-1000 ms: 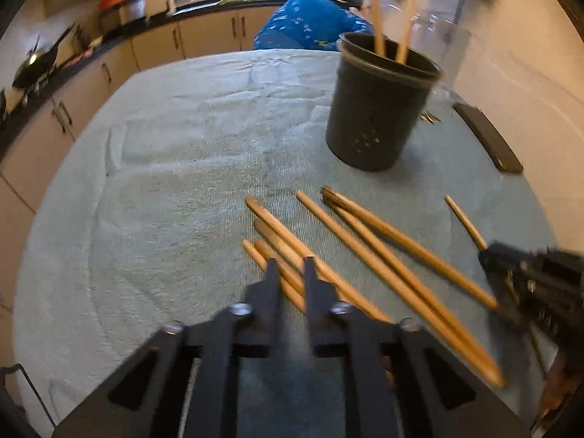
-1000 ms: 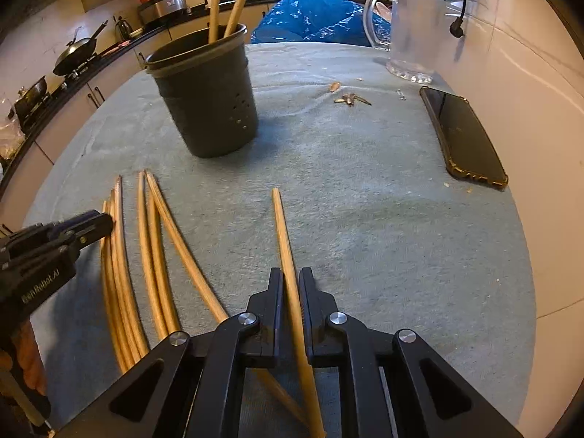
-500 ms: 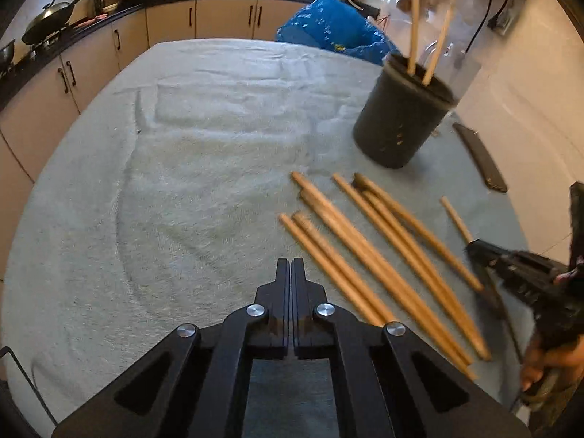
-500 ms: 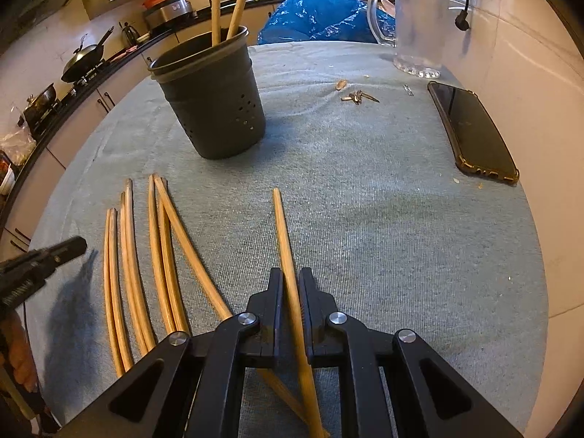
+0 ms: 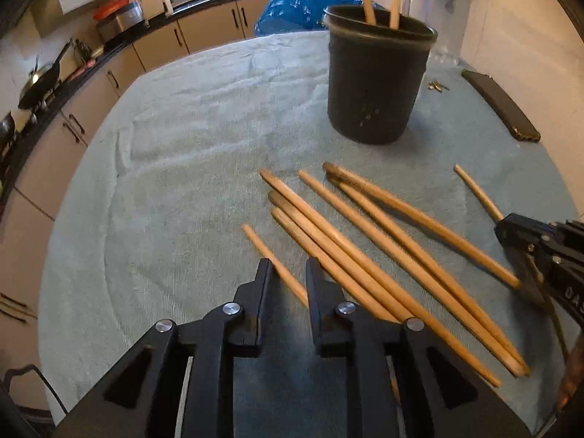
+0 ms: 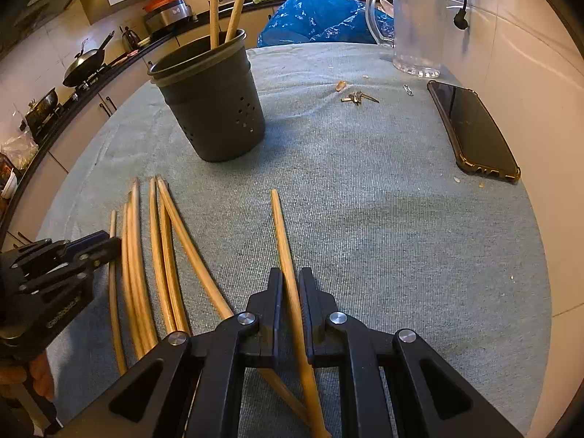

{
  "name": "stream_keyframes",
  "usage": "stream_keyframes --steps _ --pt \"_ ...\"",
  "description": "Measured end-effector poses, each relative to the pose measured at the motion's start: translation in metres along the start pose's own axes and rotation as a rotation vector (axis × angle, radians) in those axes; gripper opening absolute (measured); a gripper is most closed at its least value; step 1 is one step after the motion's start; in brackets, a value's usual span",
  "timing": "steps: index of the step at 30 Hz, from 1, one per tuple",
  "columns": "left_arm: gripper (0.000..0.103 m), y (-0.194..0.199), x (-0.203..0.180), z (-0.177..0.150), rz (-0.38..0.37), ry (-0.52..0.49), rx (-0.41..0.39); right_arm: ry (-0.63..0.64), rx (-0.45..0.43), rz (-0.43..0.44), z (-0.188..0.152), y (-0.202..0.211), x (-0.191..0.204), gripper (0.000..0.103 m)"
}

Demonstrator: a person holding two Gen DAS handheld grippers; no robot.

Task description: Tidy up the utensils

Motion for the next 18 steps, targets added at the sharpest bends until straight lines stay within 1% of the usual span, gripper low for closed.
stream_keyframes --steps 3,4,8,10,11,12,13,14,15,17,18 --pt "0.013 0.000 -0.008 0.003 0.044 -0.061 -0.017 -0.005 -0.006 0.002 0.000 0.000 -0.001 0.010" --pt "0.013 0.000 -0.011 0.001 0.060 -0.098 -0.028 -0.006 -0.007 0.006 0.000 0.000 -0.001 0.010" --pt "0.008 0.011 -0.006 -0.019 0.070 -0.195 -0.042 -0.010 0.000 0.021 -0.001 0.001 -0.005 0.008" --pt "0.007 0.018 0.003 -0.030 0.067 -0.206 -0.047 -0.012 0.006 0.025 -0.001 0.002 -0.008 0.008" --pt "0.007 0.020 0.009 -0.034 0.041 -0.203 -0.054 -0.012 0.009 0.028 -0.001 0.002 -0.008 0.008" --pt "0.007 0.022 0.018 -0.038 -0.008 -0.188 -0.061 -0.013 0.012 0.033 -0.001 0.002 -0.009 0.007" --pt "0.007 0.026 0.022 -0.042 -0.035 -0.173 -0.063 -0.019 0.016 0.040 -0.001 0.002 -0.011 0.007" --pt "0.008 0.029 0.035 -0.046 -0.083 -0.137 -0.059 -0.026 0.019 0.047 -0.001 0.002 -0.012 0.007" --pt "0.009 0.028 0.044 -0.048 -0.109 -0.110 -0.047 -0.031 0.022 0.052 -0.001 0.003 -0.014 0.007" --pt "0.009 0.027 0.059 -0.051 -0.139 -0.067 -0.028 -0.041 0.029 0.071 -0.001 0.003 -0.016 0.007" --pt "0.009 0.027 0.063 -0.052 -0.136 -0.059 -0.022 -0.044 0.036 0.078 -0.001 0.003 -0.017 0.007"
Point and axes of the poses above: each gripper's, at about its wrist camera, not at the fingertips, and y roughly against the way its jaws point, x to its left, z to its top, the point moved 4 cm from there along -y, roughly the way its jaws point, and after that the axes turned 4 degrees about -y, right-handed, at the moved point
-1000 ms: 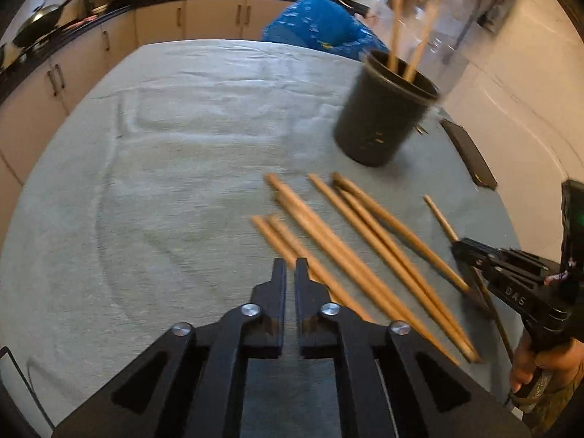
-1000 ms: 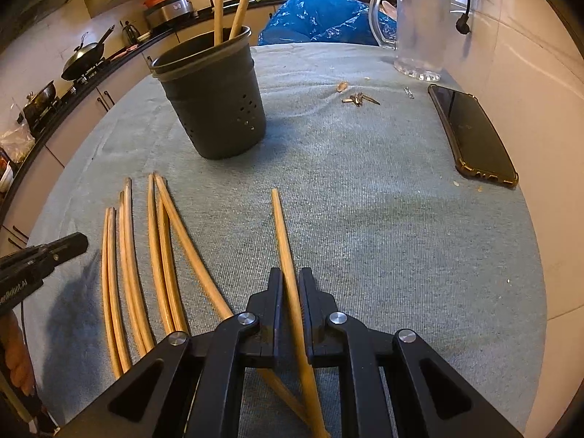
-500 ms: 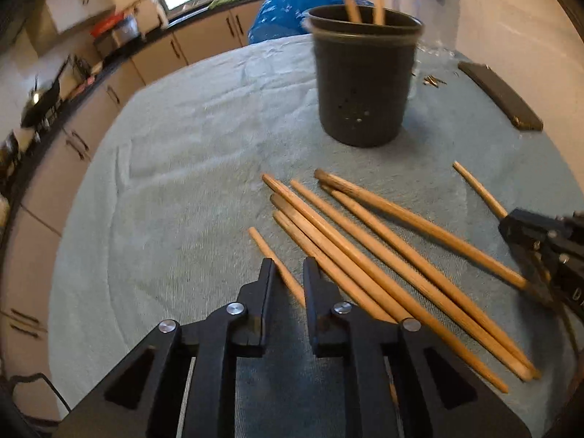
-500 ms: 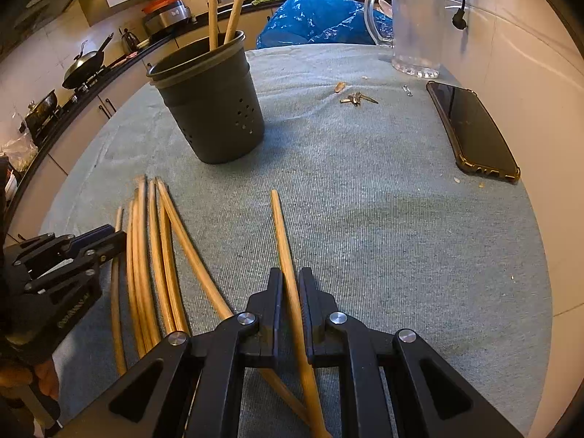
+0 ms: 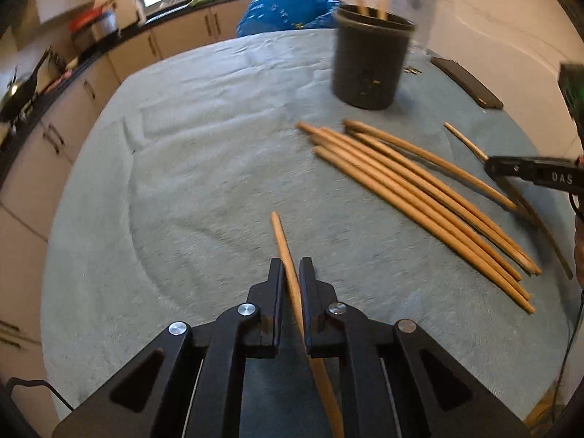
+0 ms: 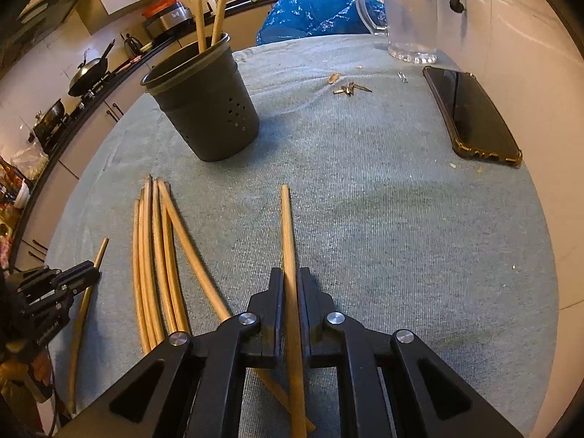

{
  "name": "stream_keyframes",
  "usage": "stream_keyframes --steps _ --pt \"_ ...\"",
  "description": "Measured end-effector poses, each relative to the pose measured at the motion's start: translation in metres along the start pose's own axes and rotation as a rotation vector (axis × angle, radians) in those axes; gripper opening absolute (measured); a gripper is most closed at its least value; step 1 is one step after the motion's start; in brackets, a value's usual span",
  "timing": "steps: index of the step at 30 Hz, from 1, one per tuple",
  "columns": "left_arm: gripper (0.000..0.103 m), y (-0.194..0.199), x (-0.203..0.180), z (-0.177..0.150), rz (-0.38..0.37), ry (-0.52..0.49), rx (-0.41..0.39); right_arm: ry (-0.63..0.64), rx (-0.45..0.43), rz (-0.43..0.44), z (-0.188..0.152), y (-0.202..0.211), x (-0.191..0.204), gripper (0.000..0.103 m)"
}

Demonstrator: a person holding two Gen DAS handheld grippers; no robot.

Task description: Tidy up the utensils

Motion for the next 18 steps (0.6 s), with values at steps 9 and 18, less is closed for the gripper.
stream_keyframes --steps 9,18 --pt "0.014 -0.011 0.002 0.015 0.005 0.000 0.059 0.049 0.113 -0.058 0.017 -0.009 0.005 0.010" --pt "0.015 -0.016 0.009 0.025 -0.052 -0.014 0.089 0.096 0.229 -0.179 0.061 -0.038 0.018 0.011"
Point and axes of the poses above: each gripper's, at about its wrist camera, not at the fingertips, and y roughly against the way its jaws point, x to its left, z to its top, the point moved 4 cm from there along -y, roughly the way its jaws point, and after that the axes turned 4 degrees about -y, right-handed, at the moved point
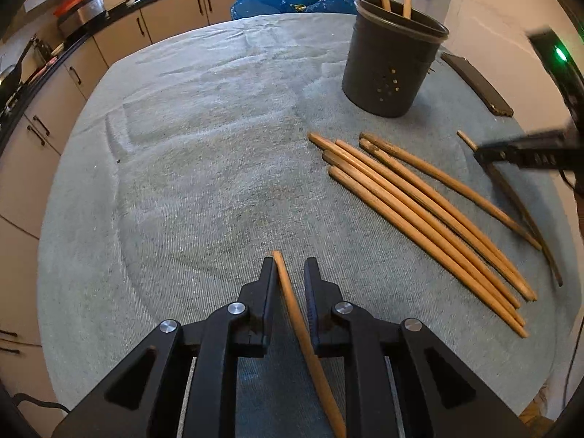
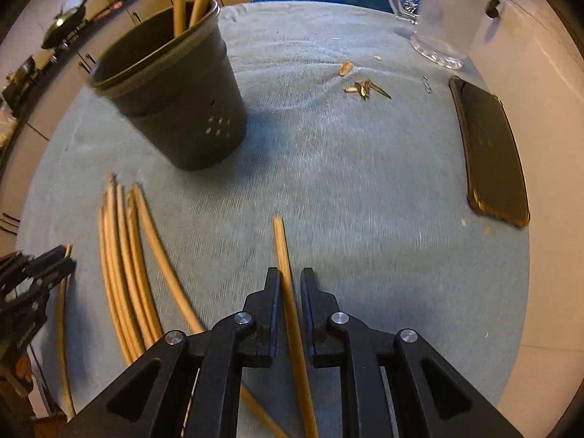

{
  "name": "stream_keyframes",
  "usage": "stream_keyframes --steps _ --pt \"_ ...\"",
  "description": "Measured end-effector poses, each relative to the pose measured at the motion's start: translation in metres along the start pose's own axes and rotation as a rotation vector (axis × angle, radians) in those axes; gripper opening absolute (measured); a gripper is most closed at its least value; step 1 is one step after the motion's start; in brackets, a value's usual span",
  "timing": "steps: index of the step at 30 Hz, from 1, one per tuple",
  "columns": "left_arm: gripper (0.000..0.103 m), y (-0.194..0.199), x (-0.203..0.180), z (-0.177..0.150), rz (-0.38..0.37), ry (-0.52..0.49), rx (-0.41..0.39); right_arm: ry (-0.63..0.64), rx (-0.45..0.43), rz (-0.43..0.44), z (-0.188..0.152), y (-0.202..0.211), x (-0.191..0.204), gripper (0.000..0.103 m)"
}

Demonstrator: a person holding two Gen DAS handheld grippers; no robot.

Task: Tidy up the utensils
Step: 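Carry chopsticks in both grippers over the grey cup and lower them in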

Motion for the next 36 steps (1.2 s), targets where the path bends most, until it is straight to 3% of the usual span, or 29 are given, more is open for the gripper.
stream_keyframes --steps 5,6,8,14,22,36 --pt "0.015 0.001 -0.003 -0.001 0.005 -0.008 -0.017 0.075 0.051 -0.070 0.021 -0.008 0.020 0.011" --pt "0.007 0.001 -0.003 -0.001 0.005 -0.003 -0.028 0.082 0.047 -0.069 0.023 -0.009 0.023 0.008" --pt "0.005 0.002 -0.001 -0.003 -0.001 0.029 -0.050 0.092 0.017 -0.070 0.025 -0.008 0.028 0.006" --pt "0.005 0.042 0.006 -0.007 -0.054 0.104 -0.197 0.019 -0.175 0.025 0.017 0.034 0.028 0.006" --pt "0.005 0.115 -0.004 -0.013 -0.037 0.114 -0.389 -0.053 -0.420 0.107 -0.015 0.108 0.023 0.006" --pt "0.005 0.207 -0.033 -0.029 -0.057 0.137 -0.609 -0.033 -0.644 0.206 -0.085 0.190 0.030 0.006"
Point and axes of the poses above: each gripper's, at about its wrist camera, not at the fingertips, and y roughly against the way its jaws point, x to its left, z to its top, the point moved 4 cm from there along -y, roughly the way its jaws point, and after that the axes turned 4 degrees about -y, right-handed, at the moved point
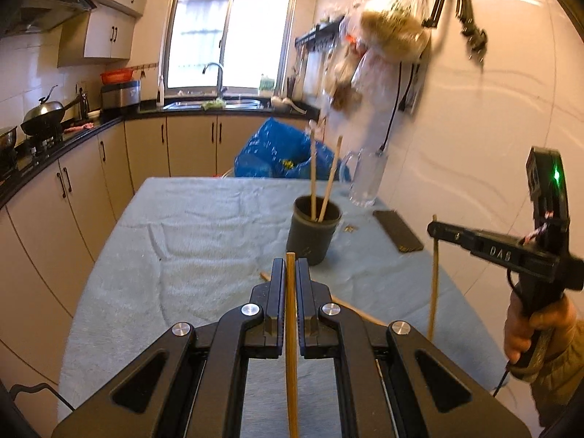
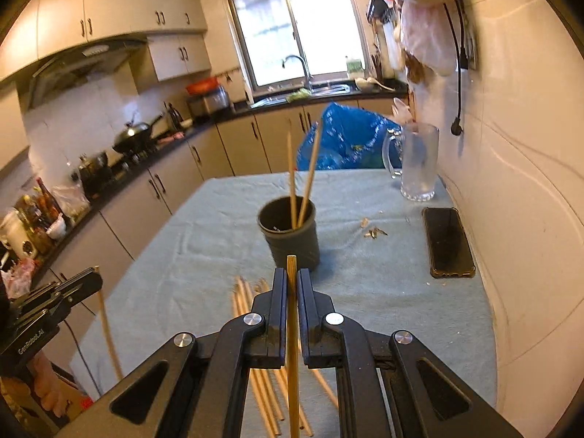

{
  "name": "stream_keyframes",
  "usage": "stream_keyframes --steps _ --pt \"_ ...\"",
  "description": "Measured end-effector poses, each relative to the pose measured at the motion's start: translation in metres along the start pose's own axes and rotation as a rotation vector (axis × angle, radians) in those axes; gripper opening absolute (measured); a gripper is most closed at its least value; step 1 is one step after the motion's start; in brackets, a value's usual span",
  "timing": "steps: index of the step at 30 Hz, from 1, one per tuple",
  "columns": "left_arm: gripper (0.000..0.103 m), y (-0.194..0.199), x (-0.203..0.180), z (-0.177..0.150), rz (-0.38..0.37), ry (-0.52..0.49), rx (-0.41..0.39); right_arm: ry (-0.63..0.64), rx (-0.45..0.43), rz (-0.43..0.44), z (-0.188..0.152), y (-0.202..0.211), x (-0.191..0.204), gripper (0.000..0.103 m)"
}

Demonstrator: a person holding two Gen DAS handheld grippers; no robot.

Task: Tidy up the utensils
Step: 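Carry chopsticks in both grippers over the grey cup and lower them in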

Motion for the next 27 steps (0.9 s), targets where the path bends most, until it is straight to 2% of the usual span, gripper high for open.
stream_keyframes --steps 9,17,22,27 --pt "0.005 0.019 -0.010 0.028 -0.037 0.010 -0.092 -0.011 -0.085 0.043 0.009 0.026 0.010 0.006" --pt "0.005 -0.005 -0.009 0.072 -0.056 0.024 -0.116 -0.026 -0.131 0.091 0.037 0.027 0.012 0.006" --pt "0.005 -0.020 -0.007 0.100 -0.063 0.036 -0.124 -0.045 -0.172 0.121 0.066 0.028 0.008 0.006" --pt "0.005 -0.022 -0.008 0.140 -0.080 0.016 -0.169 -0.079 -0.228 0.157 0.107 0.033 0.003 0.006"
Point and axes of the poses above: each gripper's, at about its wrist camera, not at the fingertips, and y roughly against the way its jaws point, x to its left, z to its top, the point moved 4 cm from there along -y, roughly the way its jaws point, and after that the axes turned 4 degrees about -y, right-handed, at the moved point
